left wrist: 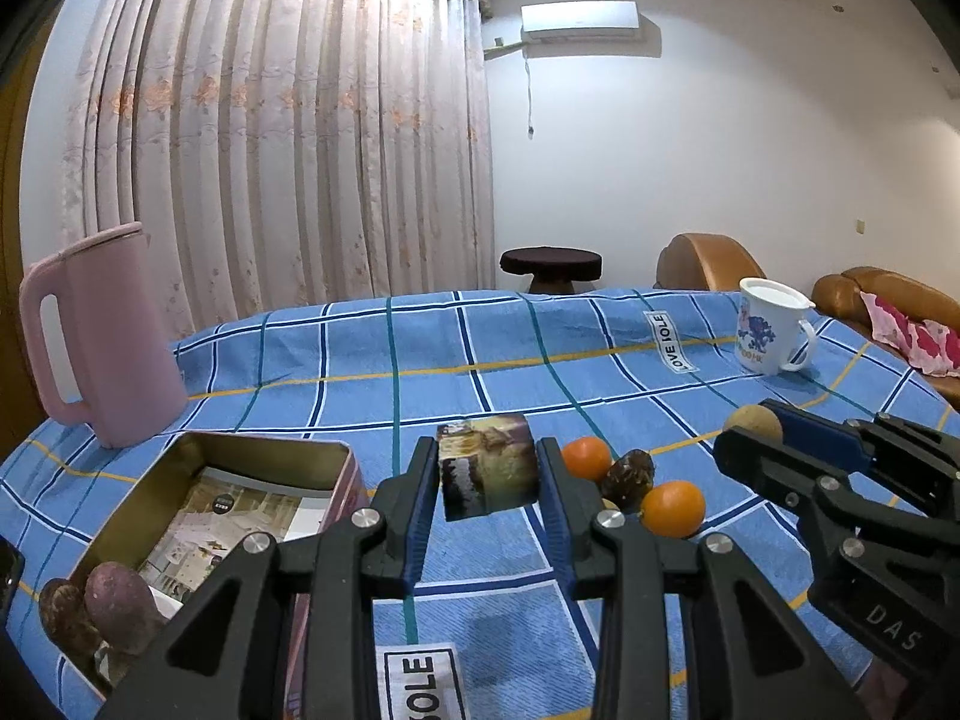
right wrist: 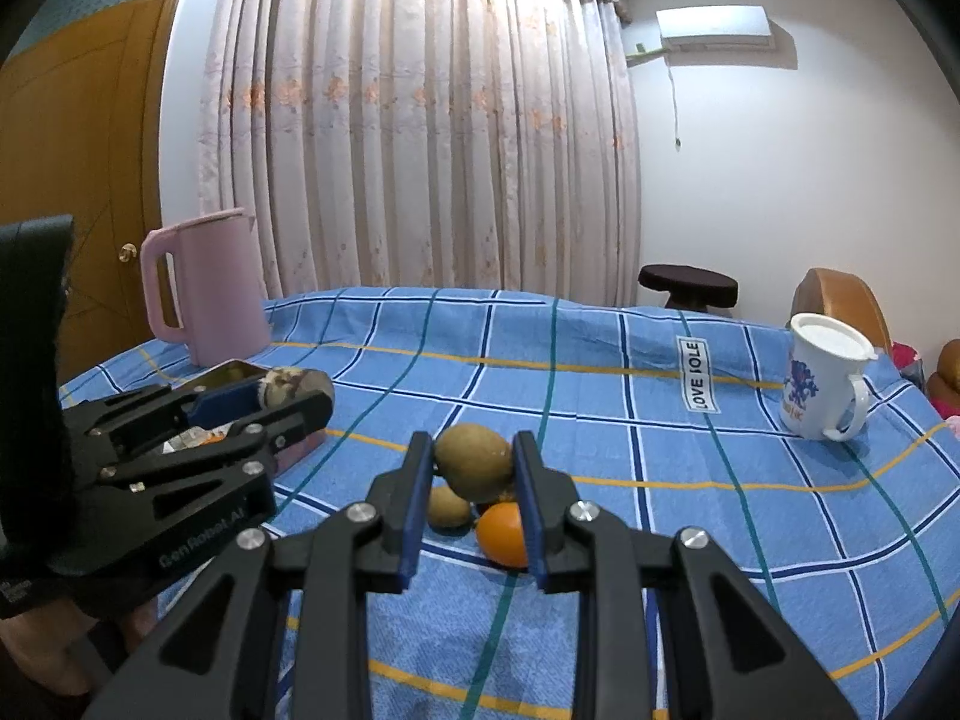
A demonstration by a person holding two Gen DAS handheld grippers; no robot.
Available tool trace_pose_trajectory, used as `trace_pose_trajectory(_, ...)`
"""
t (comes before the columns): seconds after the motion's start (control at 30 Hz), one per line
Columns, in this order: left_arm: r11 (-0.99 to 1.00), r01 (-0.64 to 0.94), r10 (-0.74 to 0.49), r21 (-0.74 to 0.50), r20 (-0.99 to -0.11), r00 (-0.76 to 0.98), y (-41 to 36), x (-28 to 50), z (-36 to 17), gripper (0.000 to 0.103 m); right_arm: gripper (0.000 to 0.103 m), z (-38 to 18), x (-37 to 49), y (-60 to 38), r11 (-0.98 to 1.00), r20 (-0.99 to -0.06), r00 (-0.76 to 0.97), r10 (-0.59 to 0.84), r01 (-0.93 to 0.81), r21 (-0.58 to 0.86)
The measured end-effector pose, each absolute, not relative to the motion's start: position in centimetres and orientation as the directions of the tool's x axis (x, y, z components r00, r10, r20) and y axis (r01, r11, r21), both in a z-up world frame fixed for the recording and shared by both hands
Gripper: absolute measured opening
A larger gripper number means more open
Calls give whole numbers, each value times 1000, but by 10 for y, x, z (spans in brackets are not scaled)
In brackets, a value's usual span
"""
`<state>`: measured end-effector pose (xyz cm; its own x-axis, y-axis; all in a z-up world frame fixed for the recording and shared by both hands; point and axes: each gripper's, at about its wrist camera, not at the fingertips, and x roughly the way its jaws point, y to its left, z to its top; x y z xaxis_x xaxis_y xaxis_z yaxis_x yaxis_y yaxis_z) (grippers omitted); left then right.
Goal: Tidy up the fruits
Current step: 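Lift the cylinder and kiwi and carry them toward the tin box, then lower the cylinder and kiwi into the tin box and open both grippers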
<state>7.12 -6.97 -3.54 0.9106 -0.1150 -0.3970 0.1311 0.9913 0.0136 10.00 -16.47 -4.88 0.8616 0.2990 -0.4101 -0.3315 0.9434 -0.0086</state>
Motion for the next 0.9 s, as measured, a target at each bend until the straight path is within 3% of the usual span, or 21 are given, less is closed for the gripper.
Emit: trace_pose_trajectory(0.9,998,54,-67,-41,-443,894,-20,64,-35,34,30,-48,121,-121,915,-479,806,349,-404,-13)
